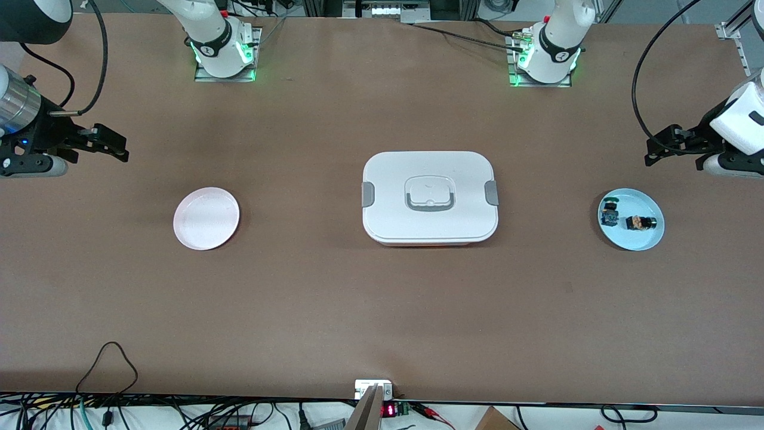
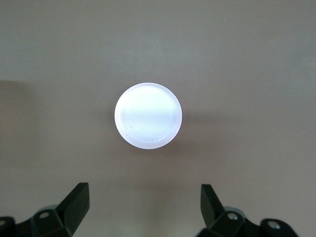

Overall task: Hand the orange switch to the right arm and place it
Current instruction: 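Move the left gripper down toward the orange switch on the blue plate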

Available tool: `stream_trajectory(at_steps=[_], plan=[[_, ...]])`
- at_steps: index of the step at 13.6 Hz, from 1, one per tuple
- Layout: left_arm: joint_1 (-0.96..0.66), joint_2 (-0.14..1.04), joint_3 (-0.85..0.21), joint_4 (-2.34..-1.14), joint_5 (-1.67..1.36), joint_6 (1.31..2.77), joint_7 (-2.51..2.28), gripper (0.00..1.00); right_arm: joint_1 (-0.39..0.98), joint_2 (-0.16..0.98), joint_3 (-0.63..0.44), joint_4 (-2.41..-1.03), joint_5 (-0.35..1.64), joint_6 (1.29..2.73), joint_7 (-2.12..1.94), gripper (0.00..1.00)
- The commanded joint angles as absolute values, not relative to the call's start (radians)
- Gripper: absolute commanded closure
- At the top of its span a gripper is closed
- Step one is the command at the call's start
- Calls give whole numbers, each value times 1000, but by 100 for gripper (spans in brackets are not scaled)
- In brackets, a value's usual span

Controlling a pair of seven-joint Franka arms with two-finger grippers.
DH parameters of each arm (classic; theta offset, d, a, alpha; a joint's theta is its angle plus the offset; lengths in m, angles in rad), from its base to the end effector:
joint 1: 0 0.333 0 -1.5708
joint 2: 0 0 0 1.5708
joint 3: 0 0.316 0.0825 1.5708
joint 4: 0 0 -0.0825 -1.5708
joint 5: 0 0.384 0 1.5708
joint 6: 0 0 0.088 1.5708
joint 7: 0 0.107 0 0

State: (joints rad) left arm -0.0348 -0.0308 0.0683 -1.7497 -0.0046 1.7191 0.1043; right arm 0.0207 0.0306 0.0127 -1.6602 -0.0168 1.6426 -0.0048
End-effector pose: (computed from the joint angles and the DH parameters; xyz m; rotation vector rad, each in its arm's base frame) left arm 0.5524 0.0186 0.5693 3.1330 -0.1099 0.0009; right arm 0.5657 0.0171 0.5712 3.1231 0.0622 -0.0749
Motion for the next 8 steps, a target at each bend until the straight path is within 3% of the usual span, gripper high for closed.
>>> stream_trajectory(at_steps=[1, 8], plan=[[-34, -20, 72, -1726, 17, 1698, 121, 0, 12, 20, 21, -1654, -23, 1620, -14, 0], [-32, 8, 72, -1706, 17, 1674, 120, 0, 12, 20, 20, -1652, -23, 1609, -14, 0]])
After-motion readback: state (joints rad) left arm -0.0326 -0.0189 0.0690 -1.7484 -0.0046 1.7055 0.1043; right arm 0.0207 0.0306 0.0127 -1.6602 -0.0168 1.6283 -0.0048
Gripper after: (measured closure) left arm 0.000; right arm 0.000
